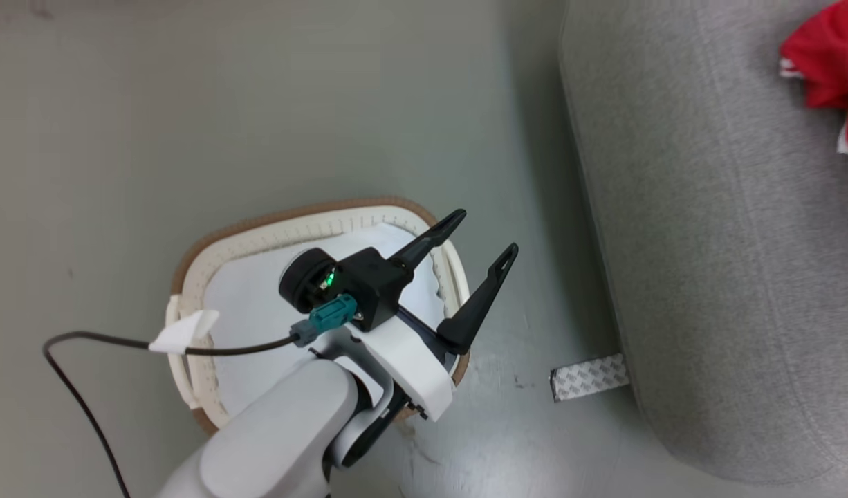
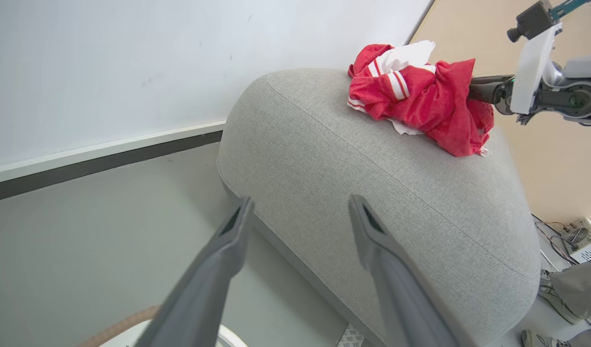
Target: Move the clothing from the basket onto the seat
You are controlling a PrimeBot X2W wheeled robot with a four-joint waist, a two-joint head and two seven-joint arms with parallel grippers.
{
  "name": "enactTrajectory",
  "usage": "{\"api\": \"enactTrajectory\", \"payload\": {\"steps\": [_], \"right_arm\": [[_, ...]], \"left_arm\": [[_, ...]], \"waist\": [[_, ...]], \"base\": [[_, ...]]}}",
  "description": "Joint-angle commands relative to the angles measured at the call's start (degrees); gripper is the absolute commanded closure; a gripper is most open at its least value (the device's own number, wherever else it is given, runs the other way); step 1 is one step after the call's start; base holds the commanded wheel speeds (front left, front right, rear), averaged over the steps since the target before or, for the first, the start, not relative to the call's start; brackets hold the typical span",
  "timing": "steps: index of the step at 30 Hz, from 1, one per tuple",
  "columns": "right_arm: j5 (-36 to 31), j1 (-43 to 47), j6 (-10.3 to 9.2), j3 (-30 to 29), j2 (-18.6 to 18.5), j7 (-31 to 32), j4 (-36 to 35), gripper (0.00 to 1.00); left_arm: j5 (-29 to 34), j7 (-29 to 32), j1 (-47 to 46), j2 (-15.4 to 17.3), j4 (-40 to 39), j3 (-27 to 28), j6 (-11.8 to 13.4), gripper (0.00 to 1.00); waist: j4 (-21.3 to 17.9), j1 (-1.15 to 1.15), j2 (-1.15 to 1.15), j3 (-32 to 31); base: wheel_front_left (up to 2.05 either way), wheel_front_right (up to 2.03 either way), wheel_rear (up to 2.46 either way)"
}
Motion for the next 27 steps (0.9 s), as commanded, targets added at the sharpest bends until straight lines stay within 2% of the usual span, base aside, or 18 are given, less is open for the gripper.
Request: {"api": "enactTrajectory", "payload": {"steps": [1, 9, 14, 18, 24, 27], "right_arm": [[0.85, -0.34, -0.13, 0.53, -0.52, 0.34, 0.18, 0.00], [4.95, 2.00, -0.13, 8.79, -3.71, 6.03, -3.40, 0.00], [11.44, 4.76, -0.13, 13.60, -7.50, 13.52, -8.79, 0.00], [15.94, 6.81, -0.13, 16.32, -11.19, 16.88, -13.10, 0.00], [17.48, 8.06, -0.13, 17.41, -15.36, 13.25, -18.62, 0.00], [17.72, 8.87, -0.13, 16.77, -15.60, 10.02, -21.35, 0.00]], "left_arm": [[-0.24, -0.34, 0.78, 0.11, 0.34, 0.02, 0.03, 0.00], [-2.26, -2.45, 3.68, -1.04, 2.93, 0.05, 0.14, 0.00], [-3.83, -3.51, 6.38, -1.70, 4.29, 0.10, 0.36, 0.00], [-5.22, -4.38, 8.45, -2.21, 5.04, 0.28, 0.66, 0.00], [-6.40, -5.37, 11.21, -1.74, 5.51, 1.71, 1.68, 0.00], [-7.10, -5.86, 12.47, -0.88, 5.44, 3.27, 2.58, 0.00]], "waist": [[-0.39, 0.00, 0.00, -1.68], [-0.50, 0.00, 0.00, -10.73], [0.20, 0.00, 0.00, -16.35], [1.35, 0.00, 0.00, -20.27], [3.92, 0.00, 0.00, -24.97], [5.33, 0.00, 0.00, -27.01]], "base": [[0.00, 0.00, 0.00], [0.00, 0.00, 0.00], [0.00, 0.00, 0.00], [0.00, 0.00, 0.00], [0.00, 0.00, 0.00], [0.00, 0.00, 0.00]]}}
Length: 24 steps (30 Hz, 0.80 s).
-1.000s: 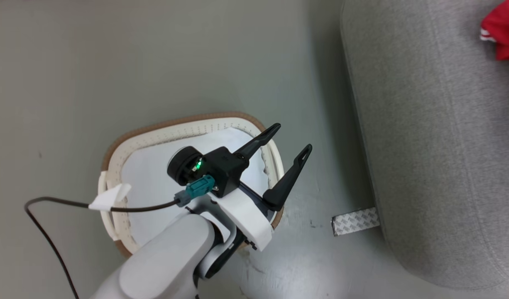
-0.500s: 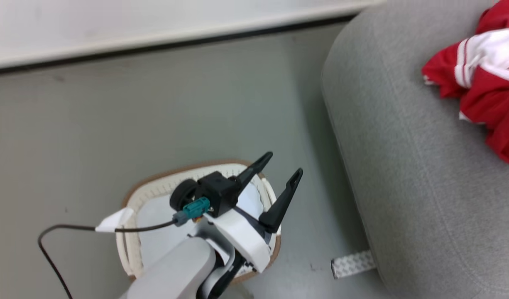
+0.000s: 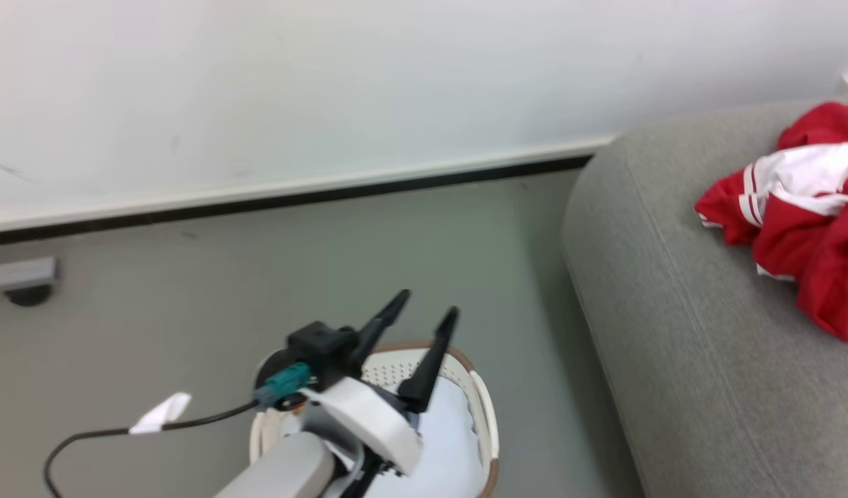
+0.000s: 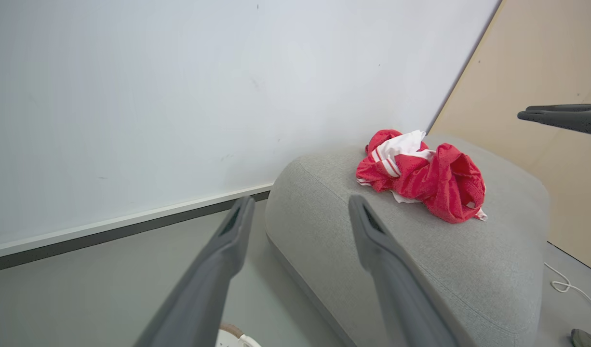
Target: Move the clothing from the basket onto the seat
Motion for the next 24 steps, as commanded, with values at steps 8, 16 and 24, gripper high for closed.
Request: {"api": "enactTrajectory", "payload": {"steps": [8, 16, 24], "right_arm": [[1.19, 4.79, -0.13, -4.51, 2.26, -8.03, -7.41, 0.00], [-2.46, 12.18, -0.13, -11.61, 7.39, -15.45, -9.09, 0.00], [-12.80, 23.85, -0.13, -23.40, 19.18, -21.83, -6.67, 0.00]], "left_arm": [[-2.57, -1.15, 4.67, 3.09, -0.97, 5.90, 2.33, 0.00], [-2.42, -1.42, 9.13, 4.71, -2.54, 13.56, 3.40, 0.00], [2.70, -1.41, 16.42, 3.00, -4.55, 23.86, 2.87, 0.00]], "waist": [[5.19, 0.01, 0.00, -6.18], [7.59, 0.01, 0.00, -8.13], [8.87, 0.01, 0.00, -8.33]], "base": [[0.00, 0.00, 0.00], [0.00, 0.00, 0.00], [0.00, 0.00, 0.00]]}}
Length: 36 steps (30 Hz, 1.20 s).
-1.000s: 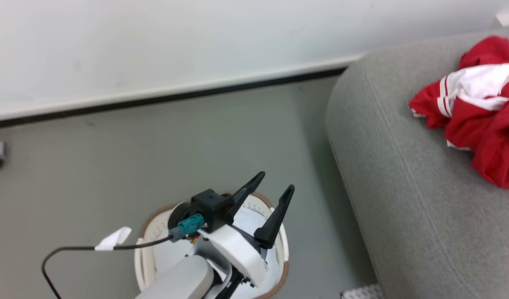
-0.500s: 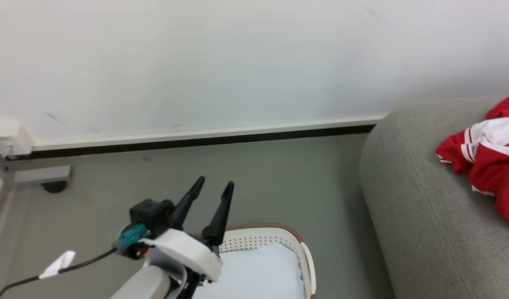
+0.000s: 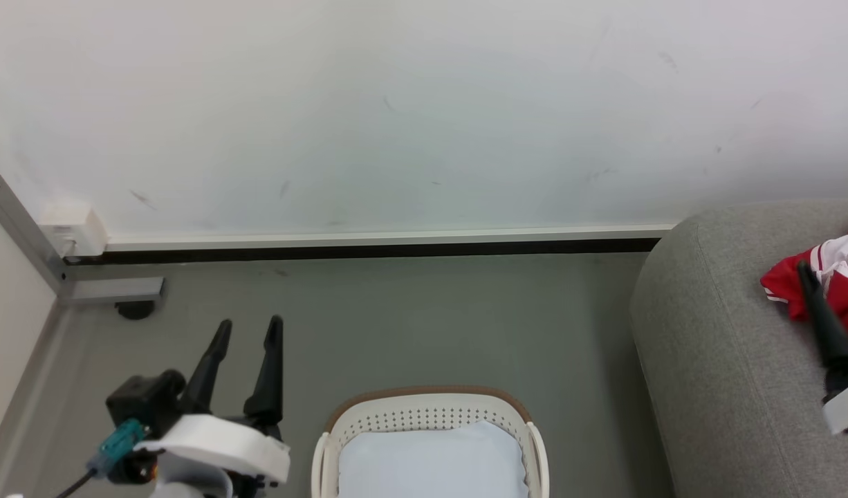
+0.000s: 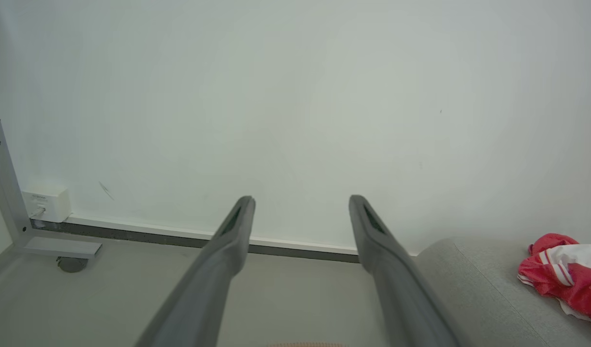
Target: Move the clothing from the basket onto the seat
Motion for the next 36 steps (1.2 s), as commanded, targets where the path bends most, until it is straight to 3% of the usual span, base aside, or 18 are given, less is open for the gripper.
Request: {"api": "enactTrajectory", "payload": {"steps": [1, 2, 8, 15, 26, 36], "right_arm": [[-2.27, 2.67, -0.13, -2.32, 2.12, -0.63, -0.25, 0.00], [-5.37, 6.25, -0.13, -5.87, 6.09, -0.89, -1.31, 0.00], [-15.64, 14.87, -0.13, -15.97, 16.44, -1.05, -7.66, 0.00], [-24.53, 19.98, -0.13, -21.43, 25.23, -1.07, -12.94, 0.00], [-28.48, 20.67, -0.13, -21.63, 29.09, -1.07, -11.67, 0.00], [-28.90, 20.27, -0.13, -21.94, 29.72, -1.07, -11.40, 0.00]], "left_arm": [[1.57, 0.00, 1.87, -0.60, -0.28, 1.31, -0.31, 0.00], [2.75, 0.00, 3.46, -1.70, -0.74, 3.64, -0.88, 0.00], [8.28, 0.00, 7.52, -5.14, -2.38, 9.88, -3.27, 0.00], [14.73, -0.01, 10.30, -9.35, -2.01, 14.38, -7.11, 0.00], [19.75, -0.01, 10.45, -12.79, 0.50, 18.60, -11.48, 0.00], [22.16, -0.01, 9.54, -13.93, 1.99, 20.53, -13.07, 0.00]], "waist": [[0.04, 0.01, 0.00, 0.04], [0.05, 0.01, 0.00, 0.13], [-0.70, 0.01, 0.00, 0.70], [-1.36, 0.01, 0.00, 1.20], [-1.14, 0.01, 0.00, 1.55], [-0.78, 0.01, 0.00, 1.52]], "base": [[0.00, 0.00, 0.00], [0.00, 0.00, 0.00], [0.00, 0.00, 0.00], [0.00, 0.00, 0.00], [0.00, 0.00, 0.00], [0.00, 0.00, 0.00]]}}
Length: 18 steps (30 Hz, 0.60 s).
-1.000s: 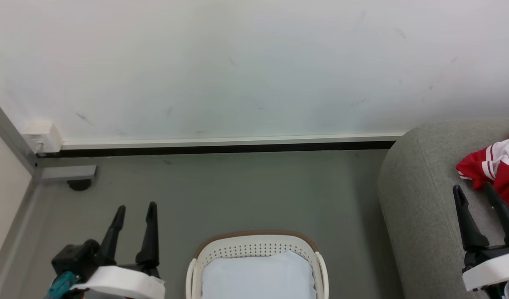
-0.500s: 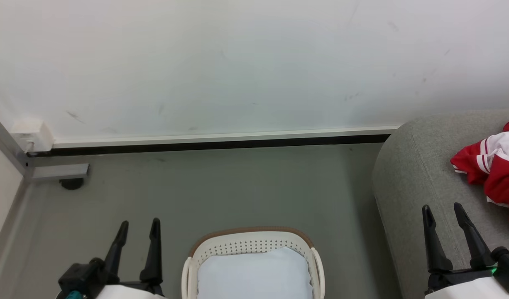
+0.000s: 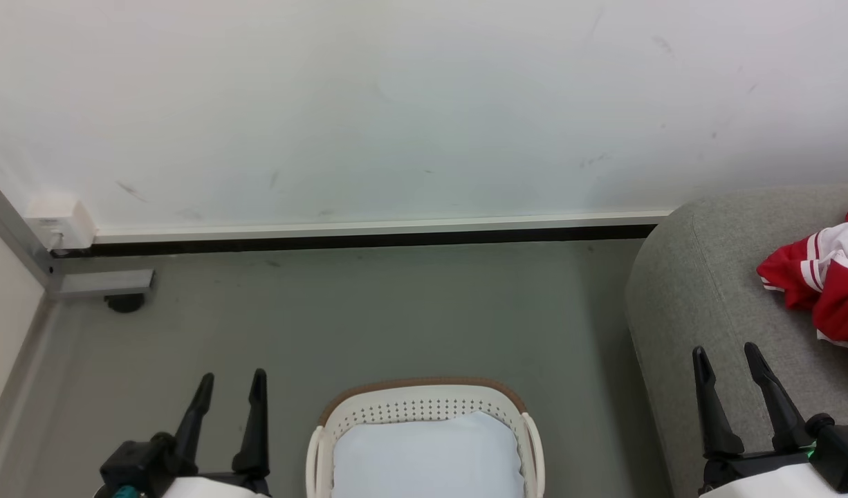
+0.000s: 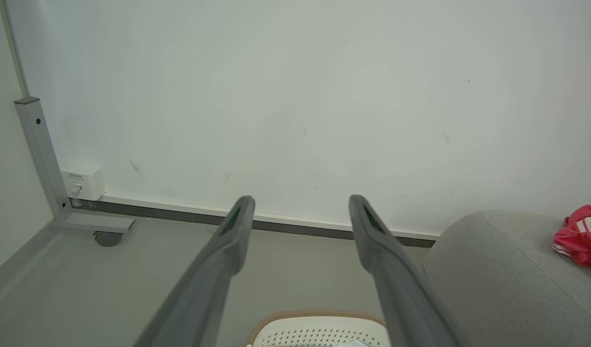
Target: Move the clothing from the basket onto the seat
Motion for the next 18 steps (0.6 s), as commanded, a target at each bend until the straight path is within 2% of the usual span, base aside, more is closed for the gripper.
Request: {"api": "enactTrajectory", "payload": {"steps": [1, 18], "right_arm": [[-0.25, 0.07, -0.13, -0.22, 0.04, -0.15, 0.07, 0.00], [0.30, -0.27, -0.13, 0.28, 0.38, -0.15, 0.72, 0.00]], "left_arm": [[0.94, -0.01, -0.39, -0.02, 0.17, 0.27, -0.06, 0.00], [0.69, -0.01, -0.56, -0.29, 0.97, 1.08, -0.76, 0.00]], "waist": [[0.01, 0.00, 0.00, 0.00], [-0.22, 0.00, 0.00, 0.13]], "base": [[0.00, 0.00, 0.00], [0.00, 0.00, 0.00]]}}
